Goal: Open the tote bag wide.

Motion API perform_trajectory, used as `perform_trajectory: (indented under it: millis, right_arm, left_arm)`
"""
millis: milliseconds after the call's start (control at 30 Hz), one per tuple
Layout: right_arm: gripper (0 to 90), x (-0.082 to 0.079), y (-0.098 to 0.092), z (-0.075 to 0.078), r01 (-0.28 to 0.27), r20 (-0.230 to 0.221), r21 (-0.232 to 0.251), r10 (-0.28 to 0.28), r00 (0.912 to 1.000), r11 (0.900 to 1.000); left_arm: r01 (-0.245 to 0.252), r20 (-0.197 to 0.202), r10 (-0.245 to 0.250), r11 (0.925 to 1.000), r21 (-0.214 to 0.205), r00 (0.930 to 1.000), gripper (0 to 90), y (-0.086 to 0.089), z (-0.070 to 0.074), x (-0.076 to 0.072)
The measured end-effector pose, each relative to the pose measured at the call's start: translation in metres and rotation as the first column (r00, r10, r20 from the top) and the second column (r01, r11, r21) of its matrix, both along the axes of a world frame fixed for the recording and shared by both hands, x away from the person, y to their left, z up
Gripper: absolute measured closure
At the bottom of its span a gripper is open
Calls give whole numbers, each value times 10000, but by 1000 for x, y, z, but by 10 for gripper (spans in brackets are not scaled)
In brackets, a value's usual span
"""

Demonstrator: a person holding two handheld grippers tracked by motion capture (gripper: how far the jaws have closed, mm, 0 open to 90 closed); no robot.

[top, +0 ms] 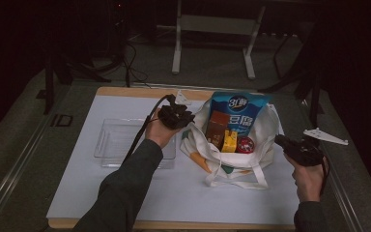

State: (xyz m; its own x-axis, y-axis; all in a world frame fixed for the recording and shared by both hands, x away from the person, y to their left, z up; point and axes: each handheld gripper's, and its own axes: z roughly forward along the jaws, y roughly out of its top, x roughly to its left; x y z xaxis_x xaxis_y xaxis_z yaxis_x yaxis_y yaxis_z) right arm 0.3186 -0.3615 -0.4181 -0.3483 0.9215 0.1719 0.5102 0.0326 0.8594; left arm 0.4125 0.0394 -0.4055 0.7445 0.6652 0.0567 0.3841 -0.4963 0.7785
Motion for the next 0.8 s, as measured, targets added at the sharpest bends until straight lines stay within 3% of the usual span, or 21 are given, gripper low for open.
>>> perform_trajectory:
  millis: [267, 400, 500, 700, 800]
  right_arm:
    - [838, 15, 12, -16, -89, -593, -414, 64, 9982, 9991]
    - [835, 20, 15, -28, -57, -865, -352, 26, 9962, 9994]
    - [835, 25, 19, -40, -23, -1218, -342, -18, 9925, 9994]
    - [844, 31, 24, -53, -27, -1556, -401, -36, 9878, 9992]
    - [854, 35, 26, -64, -15, -1898, -476, -75, 9818, 9989]
  left_arm:
    - [-32, -272, 45, 9989, 474, 9996, 781, -10, -17, 3]
    - [19, -386, 8, 9976, 693, 9993, 782, -13, -24, 4]
    - [62, -532, -4, 9939, 1101, 9986, 783, -19, -33, 6]
    - [19, -706, 65, 9931, 1173, 9975, 786, -22, -39, 9]
    - [3, -794, 113, 9896, 1439, 9968, 787, -24, -44, 11]
